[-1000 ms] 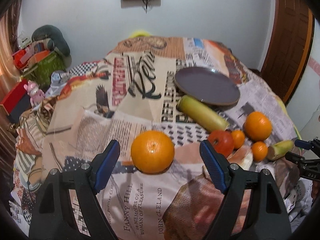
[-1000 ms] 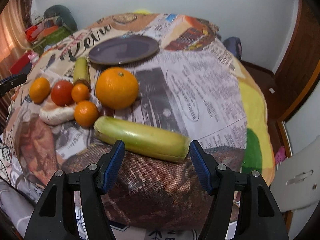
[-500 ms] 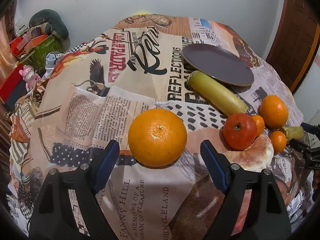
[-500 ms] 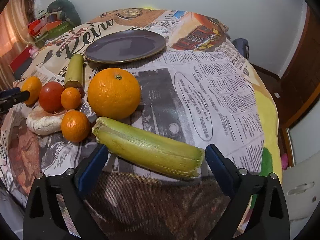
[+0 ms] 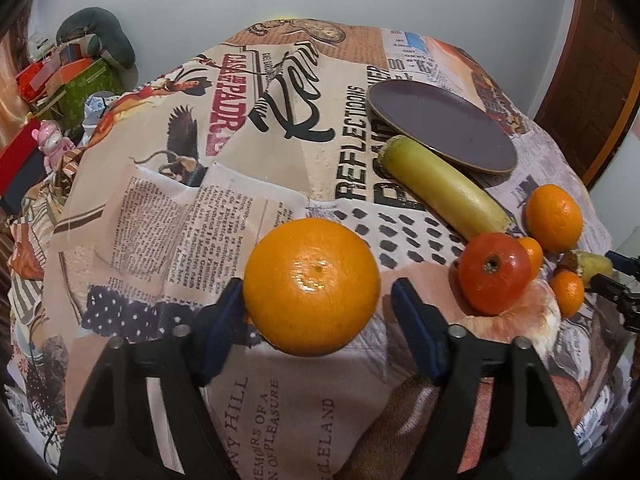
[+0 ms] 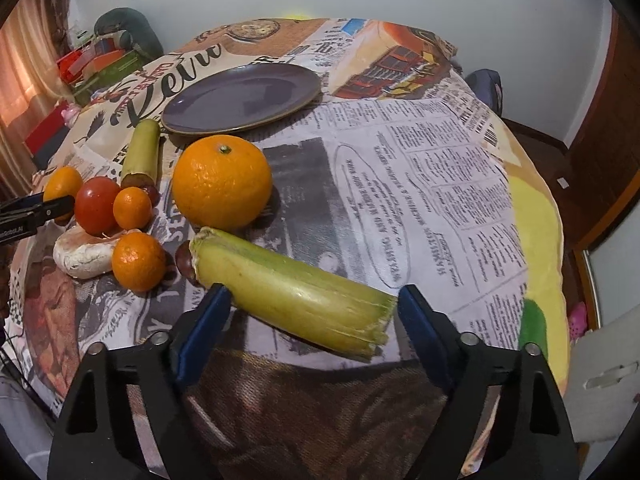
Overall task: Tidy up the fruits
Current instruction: 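Move the left tool to the large orange while the right tool approaches the pale green zucchini, then close the left tool on the large orange while the right tool grips the zucchini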
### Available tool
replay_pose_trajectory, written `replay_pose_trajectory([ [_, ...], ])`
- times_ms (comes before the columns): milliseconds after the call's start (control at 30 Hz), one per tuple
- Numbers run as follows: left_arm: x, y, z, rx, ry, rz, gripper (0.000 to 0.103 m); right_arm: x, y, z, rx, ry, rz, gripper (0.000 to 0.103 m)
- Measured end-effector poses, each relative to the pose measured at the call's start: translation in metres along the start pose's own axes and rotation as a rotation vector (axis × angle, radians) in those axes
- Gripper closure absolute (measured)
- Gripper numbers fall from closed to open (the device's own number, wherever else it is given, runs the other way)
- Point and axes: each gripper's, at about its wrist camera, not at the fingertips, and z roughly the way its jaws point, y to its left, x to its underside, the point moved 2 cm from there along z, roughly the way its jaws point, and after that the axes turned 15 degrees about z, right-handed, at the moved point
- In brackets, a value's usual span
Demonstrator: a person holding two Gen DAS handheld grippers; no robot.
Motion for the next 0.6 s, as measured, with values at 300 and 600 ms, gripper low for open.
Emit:
replay_pose_trajectory([
  [300,-0.001,0.005,-0.003,0.024,-0.014,-0.012,0.039,0.000,0.002,0.003,0.019,0.021,-0.051,0.018],
  [600,-0.005,-0.008,-0.029,0.058,-0.064,0.004,0.039,0.000,0.012,0.018,0.066,0.035,-0.164,0.020],
])
